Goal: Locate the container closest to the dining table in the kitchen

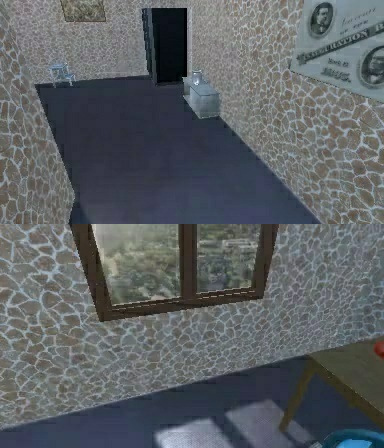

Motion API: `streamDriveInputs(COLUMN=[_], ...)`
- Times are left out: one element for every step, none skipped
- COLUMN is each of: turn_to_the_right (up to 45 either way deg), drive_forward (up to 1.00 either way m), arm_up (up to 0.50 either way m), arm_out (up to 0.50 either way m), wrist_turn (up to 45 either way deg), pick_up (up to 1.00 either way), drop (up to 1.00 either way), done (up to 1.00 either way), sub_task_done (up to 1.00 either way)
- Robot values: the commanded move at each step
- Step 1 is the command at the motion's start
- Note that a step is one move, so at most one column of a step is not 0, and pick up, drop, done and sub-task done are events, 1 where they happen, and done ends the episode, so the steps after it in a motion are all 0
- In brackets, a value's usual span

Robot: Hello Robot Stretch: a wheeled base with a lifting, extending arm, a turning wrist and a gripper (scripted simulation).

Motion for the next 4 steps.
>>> streamDriveInputs(turn_to_the_right=[0.0,0.0,-12.0,0.0], drive_forward=[1.0,1.0,0.0,0.25], arm_up=[0.0,0.0,0.0,0.0], arm_out=[0.0,0.0,0.0,0.0], wrist_turn=[0.0,0.0,0.0,0.0], pick_up=[0.0,0.0,0.0,0.0], drop=[0.0,0.0,0.0,0.0], done=[0.0,0.0,0.0,0.0], sub_task_done=[0.0,0.0,0.0,0.0])
